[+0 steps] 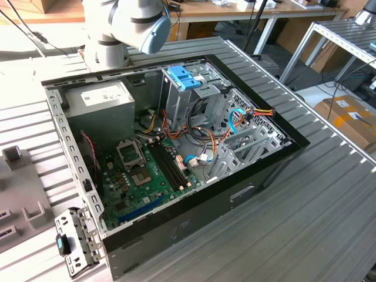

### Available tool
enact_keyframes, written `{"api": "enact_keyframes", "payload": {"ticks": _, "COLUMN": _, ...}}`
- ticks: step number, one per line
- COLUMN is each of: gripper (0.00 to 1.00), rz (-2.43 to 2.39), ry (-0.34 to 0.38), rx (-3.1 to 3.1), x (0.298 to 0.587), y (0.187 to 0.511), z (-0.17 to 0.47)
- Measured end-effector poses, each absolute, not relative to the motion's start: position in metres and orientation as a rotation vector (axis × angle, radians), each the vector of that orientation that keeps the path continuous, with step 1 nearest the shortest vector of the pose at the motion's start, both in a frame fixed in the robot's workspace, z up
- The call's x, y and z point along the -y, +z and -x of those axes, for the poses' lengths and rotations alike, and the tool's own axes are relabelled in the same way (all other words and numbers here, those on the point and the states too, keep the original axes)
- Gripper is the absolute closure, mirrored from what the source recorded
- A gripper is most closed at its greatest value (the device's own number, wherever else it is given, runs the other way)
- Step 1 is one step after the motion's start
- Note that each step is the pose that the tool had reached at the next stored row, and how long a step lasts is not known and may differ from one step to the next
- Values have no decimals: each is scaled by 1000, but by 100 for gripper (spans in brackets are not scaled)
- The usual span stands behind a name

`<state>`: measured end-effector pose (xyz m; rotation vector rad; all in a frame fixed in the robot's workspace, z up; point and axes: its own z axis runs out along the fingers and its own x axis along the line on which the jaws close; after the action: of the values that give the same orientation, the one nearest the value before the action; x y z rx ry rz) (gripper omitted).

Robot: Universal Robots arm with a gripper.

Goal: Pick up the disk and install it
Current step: 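Pick up the disk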

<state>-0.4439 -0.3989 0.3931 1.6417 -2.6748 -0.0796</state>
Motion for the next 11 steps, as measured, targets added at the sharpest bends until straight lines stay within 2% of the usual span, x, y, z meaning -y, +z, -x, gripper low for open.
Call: {"api": "enact_keyframes", "payload": {"ticks": 11, "gripper": 89, "rz": -1713, "ry": -79, "rx": 2628, "x": 399, "y": 393, "z": 444}}
